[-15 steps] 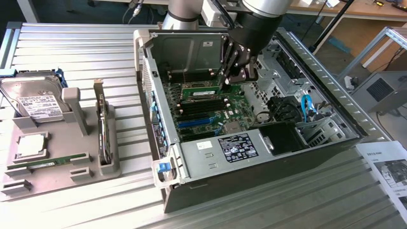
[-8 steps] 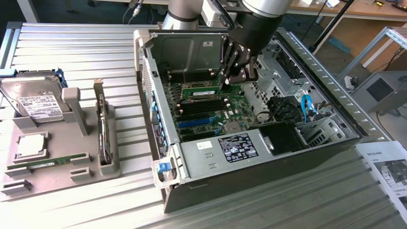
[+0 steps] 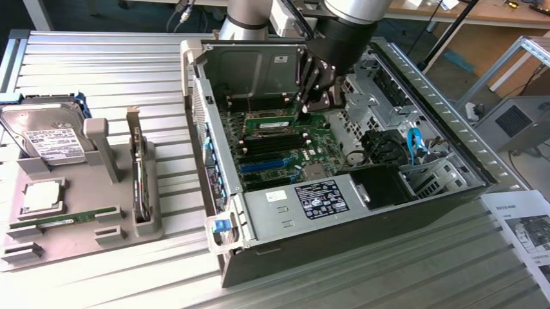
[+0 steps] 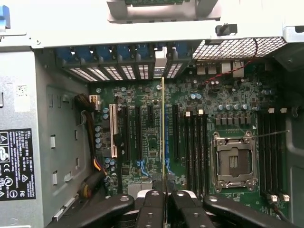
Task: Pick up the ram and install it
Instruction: 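Pick up the ram and move it above insertion slot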
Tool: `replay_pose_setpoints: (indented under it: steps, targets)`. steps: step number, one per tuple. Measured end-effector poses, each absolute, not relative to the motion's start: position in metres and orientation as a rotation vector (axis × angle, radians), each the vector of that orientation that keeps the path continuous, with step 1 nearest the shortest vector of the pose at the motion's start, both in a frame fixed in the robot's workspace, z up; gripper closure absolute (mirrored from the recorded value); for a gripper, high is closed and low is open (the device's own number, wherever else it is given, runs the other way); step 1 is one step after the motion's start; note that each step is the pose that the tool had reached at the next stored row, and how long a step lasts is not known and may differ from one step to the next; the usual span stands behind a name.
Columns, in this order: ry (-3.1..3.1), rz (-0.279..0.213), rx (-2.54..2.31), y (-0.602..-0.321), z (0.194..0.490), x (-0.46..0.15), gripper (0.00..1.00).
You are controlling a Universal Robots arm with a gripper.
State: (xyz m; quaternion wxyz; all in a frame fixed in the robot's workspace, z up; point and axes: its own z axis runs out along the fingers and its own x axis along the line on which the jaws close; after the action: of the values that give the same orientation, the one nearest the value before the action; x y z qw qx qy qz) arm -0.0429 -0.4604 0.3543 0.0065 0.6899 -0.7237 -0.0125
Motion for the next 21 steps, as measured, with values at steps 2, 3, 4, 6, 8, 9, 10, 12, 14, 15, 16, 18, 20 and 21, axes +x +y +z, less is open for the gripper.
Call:
replay_pose_setpoints:
  steps: [2,3,4,6,8,9,10,12,14,15,16,18,20,21]
  targets:
    - [-2.264,-0.039,2.159,-0.459,0.354,-0.043,0.88]
    - [-2.264,-0.039,2.159,-0.459,0.354,-0.043,0.88]
    - [-2.264,-0.039,2.159,-0.459,0.354,-0.043,0.88]
    - [-2.264,-0.039,2.158,-0.457,0.354,-0.043,0.88]
    - [-2.264,-0.039,2.159,-0.454,0.354,-0.043,0.88]
    - [-2.264,-0.038,2.158,-0.449,0.354,-0.043,0.88]
    - [-2.264,-0.038,2.158,-0.445,0.354,-0.043,0.88]
    - [-2.264,-0.038,2.158,-0.441,0.354,-0.043,0.88]
    - [-2.264,-0.038,2.158,-0.437,0.354,-0.043,0.88]
    - [-2.264,-0.038,2.158,-0.435,0.354,-0.043,0.88]
    - [-2.264,-0.038,2.158,-0.433,0.354,-0.043,0.88]
    - [-2.264,-0.038,2.158,-0.431,0.354,-0.043,0.88]
    - [-2.263,-0.037,2.158,-0.426,0.354,-0.043,0.88]
    - [-2.264,-0.037,2.158,-0.424,0.354,-0.043,0.88]
